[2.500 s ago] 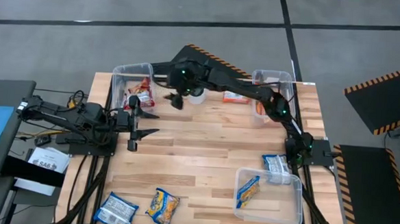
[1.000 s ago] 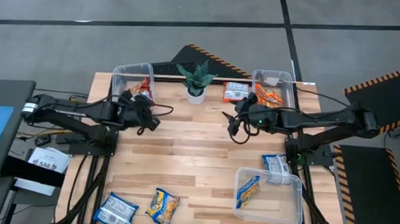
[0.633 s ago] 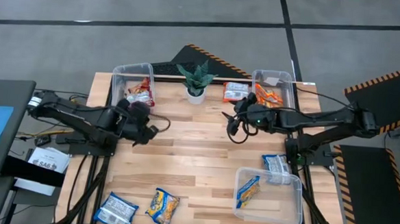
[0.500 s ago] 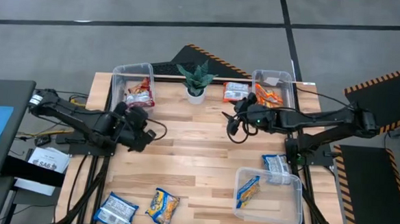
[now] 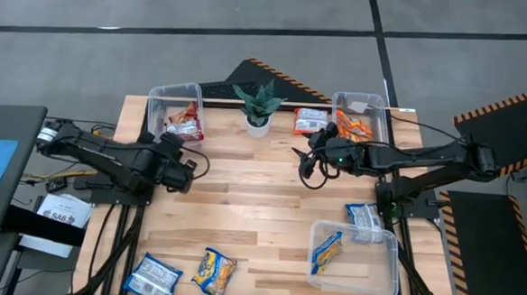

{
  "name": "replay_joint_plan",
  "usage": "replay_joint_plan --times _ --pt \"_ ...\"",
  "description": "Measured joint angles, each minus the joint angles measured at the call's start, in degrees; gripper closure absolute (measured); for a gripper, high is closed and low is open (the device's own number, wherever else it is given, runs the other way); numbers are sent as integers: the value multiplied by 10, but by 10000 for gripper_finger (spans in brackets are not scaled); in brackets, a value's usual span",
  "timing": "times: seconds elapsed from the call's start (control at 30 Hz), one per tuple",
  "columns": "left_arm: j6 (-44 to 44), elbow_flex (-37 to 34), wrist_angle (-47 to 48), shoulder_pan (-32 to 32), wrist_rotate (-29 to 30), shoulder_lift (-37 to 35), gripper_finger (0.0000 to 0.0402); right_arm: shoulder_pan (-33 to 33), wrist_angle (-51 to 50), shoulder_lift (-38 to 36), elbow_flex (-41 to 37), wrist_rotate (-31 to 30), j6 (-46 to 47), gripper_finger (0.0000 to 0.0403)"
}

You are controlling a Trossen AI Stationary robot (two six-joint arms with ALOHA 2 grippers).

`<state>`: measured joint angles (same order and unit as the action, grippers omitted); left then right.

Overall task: Sort Maruchan noodles
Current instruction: Put the blue noodle pack in the bottom right transparent bin

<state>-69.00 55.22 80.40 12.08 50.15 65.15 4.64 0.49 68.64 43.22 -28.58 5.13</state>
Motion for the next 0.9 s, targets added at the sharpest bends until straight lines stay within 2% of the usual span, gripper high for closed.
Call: replay_joint_plan --times 0.13,0.5,0.67,0.8,0.9 --pt "59 0 -50 -22 0 2 401 0 0 0 0 0 0 108" --pt "102 -3 -62 -81 0 22 401 0 0 0 0 0 0 108" --pt "160 -26 -99 -116 -10 23 401 0 0 0 0 0 0 108" --pt "185 -28 -113 -158 38 23 401 0 0 0 0 0 0 108" --pt "197 -30 -117 -191 46 22 401 0 0 0 0 0 0 108"
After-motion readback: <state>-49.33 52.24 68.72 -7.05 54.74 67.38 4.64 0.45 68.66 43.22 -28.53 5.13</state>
